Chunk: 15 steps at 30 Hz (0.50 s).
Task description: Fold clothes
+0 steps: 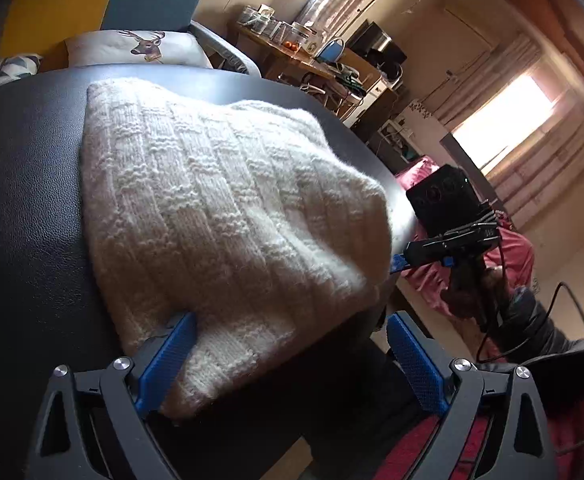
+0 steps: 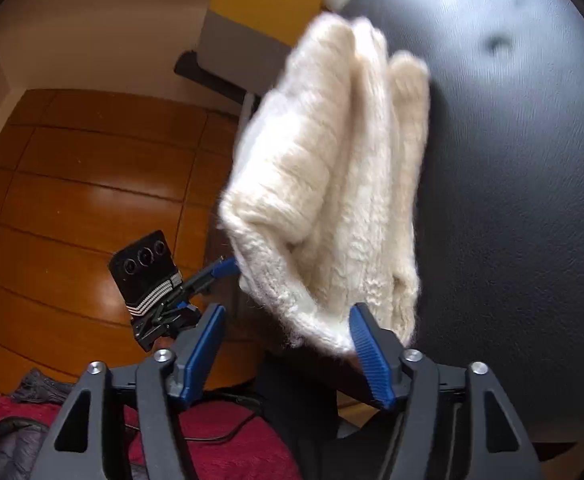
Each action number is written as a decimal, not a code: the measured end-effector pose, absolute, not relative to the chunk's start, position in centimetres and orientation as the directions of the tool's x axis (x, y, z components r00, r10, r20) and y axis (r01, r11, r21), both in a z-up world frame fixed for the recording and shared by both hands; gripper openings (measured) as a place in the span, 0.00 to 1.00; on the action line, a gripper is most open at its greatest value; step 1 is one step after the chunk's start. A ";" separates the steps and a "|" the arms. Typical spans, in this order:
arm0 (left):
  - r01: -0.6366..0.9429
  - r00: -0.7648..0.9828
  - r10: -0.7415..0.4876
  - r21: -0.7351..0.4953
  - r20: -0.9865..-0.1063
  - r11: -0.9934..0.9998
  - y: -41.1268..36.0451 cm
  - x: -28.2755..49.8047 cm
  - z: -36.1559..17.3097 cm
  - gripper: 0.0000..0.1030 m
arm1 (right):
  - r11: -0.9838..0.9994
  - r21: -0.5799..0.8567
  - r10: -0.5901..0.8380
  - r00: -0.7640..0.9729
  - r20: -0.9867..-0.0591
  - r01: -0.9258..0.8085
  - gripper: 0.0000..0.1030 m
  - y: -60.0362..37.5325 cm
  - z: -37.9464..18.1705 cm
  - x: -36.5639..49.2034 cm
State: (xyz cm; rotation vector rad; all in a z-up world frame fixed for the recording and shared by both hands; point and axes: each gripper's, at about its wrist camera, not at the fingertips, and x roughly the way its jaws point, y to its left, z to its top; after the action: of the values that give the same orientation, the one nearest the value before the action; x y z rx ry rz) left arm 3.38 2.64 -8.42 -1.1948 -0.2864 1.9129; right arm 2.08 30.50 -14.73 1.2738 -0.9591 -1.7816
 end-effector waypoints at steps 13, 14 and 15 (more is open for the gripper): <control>-0.572 -0.225 0.733 -0.522 -0.641 -0.632 4.3 3.0 -9.5 1.00 | -0.463 0.882 -0.795 -0.399 -0.456 -0.085 0.66 28.9 -15.7 -6.0; -0.590 -0.231 0.723 -0.497 -0.651 -0.636 4.5 3.2 -9.6 1.00 | -0.460 0.884 -0.800 -0.392 -0.453 -0.084 0.65 28.3 -16.3 -6.2; -0.606 -0.236 0.712 -0.473 -0.661 -0.640 4.8 3.4 -9.7 1.00 | -0.483 0.874 -0.795 -0.390 -0.465 -0.058 0.63 27.7 -16.4 -6.2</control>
State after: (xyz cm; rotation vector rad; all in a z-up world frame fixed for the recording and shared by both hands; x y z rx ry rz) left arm 3.43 4.78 -9.69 -1.1353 -0.1464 1.9646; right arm -6.21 27.69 -16.39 1.3204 -1.1851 -1.9232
